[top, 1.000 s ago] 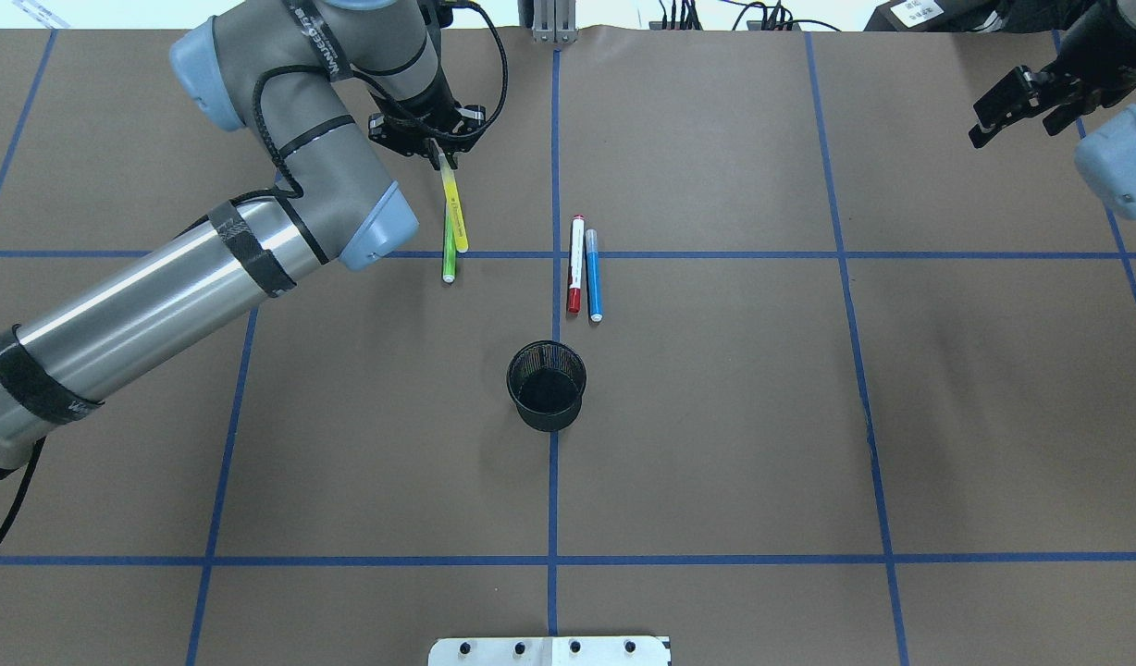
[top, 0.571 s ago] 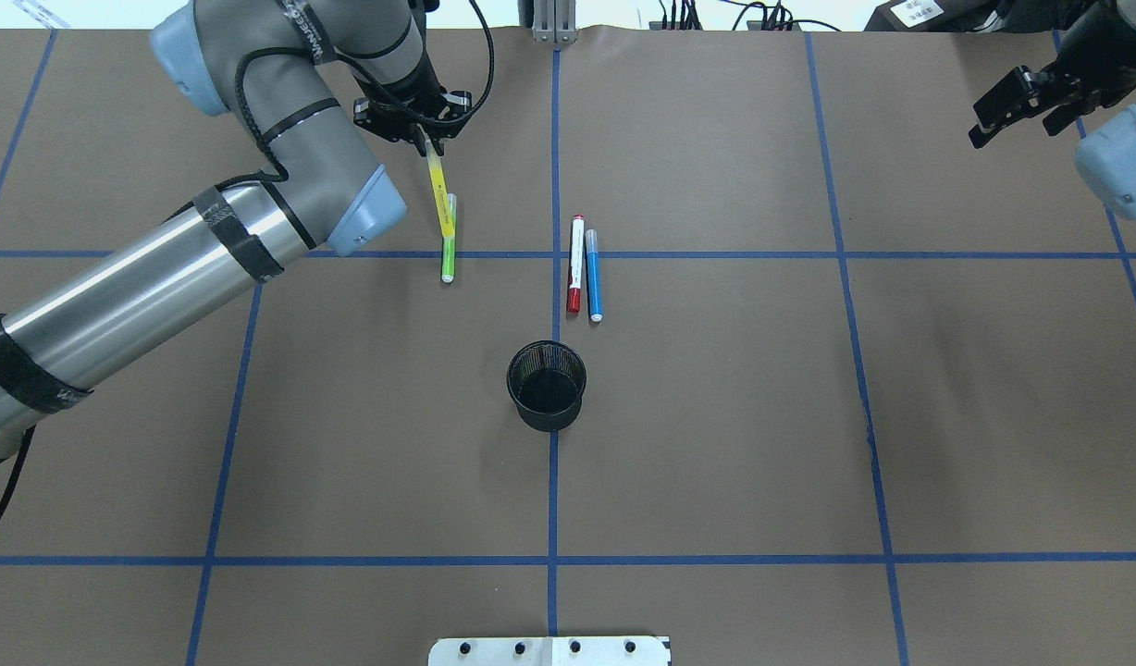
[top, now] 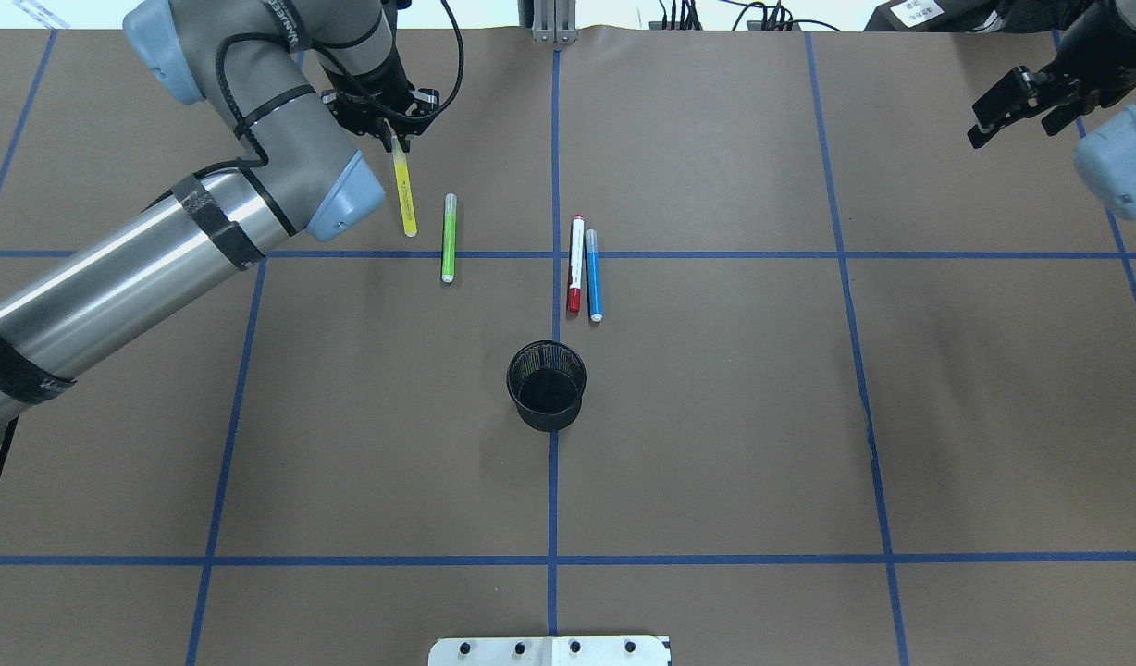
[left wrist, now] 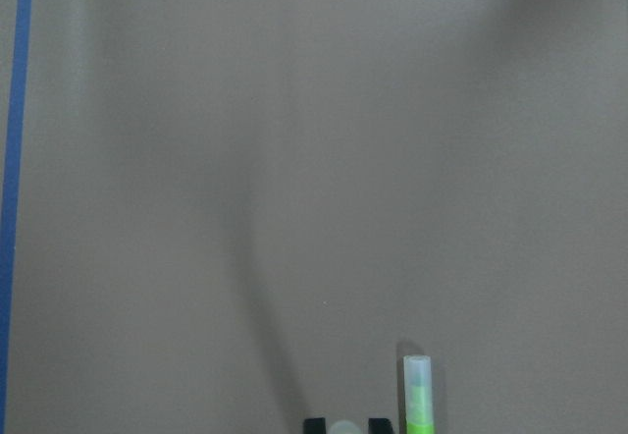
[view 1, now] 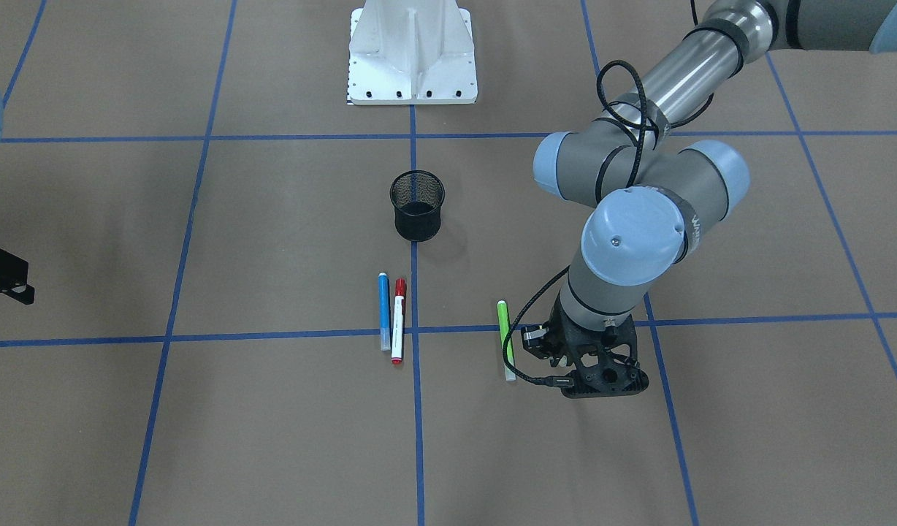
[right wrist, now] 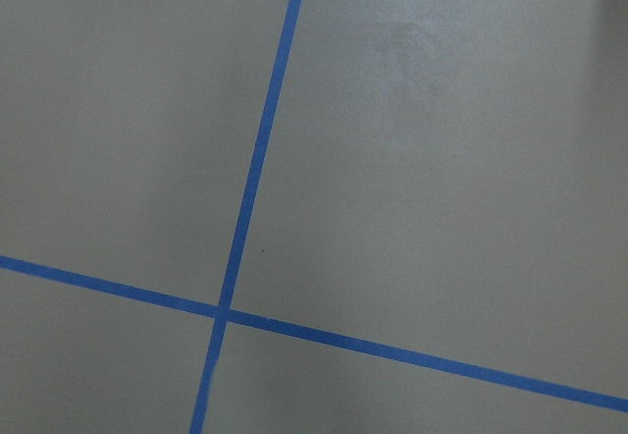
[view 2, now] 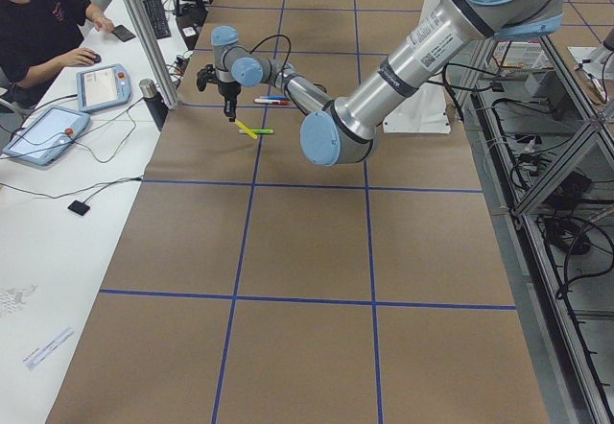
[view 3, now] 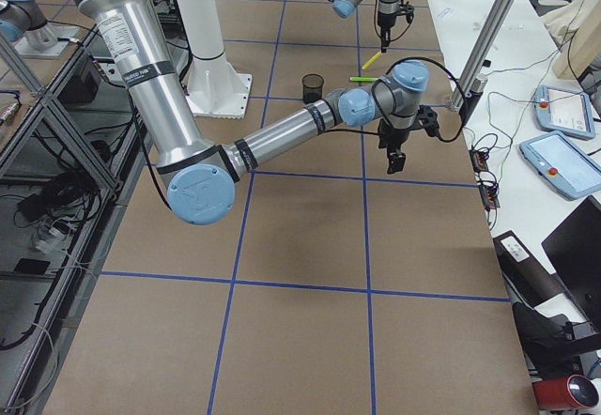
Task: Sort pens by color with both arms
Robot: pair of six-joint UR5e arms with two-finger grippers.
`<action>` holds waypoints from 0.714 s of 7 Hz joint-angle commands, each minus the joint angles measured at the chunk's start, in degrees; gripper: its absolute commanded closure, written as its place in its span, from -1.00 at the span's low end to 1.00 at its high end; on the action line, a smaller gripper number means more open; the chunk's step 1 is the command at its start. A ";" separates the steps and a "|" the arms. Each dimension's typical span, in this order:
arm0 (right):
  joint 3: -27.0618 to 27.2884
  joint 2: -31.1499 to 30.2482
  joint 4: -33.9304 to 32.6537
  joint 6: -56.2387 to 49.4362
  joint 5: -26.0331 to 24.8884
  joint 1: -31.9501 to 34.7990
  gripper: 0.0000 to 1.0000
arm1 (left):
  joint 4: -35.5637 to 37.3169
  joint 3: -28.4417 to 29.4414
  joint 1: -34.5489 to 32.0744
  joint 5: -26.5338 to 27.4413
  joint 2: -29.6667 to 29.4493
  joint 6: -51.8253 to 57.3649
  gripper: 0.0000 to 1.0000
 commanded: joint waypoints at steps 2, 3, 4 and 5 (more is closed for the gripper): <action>0.07 0.00 0.00 0.00 0.00 -0.02 -0.98 | 0.31 -0.35 0.81 -1.36 0.54 -0.13 1.00; 0.07 -0.08 0.00 0.00 0.00 -0.02 -0.98 | 0.22 -0.35 1.16 -1.63 0.97 -0.05 0.91; -0.02 -0.08 0.00 0.00 0.00 -0.02 -0.98 | 0.22 -0.35 1.51 -1.72 1.07 -0.05 0.79; -0.11 -0.08 0.00 0.00 0.00 -0.02 -0.98 | 0.22 -0.35 1.86 -1.81 1.41 -0.05 0.60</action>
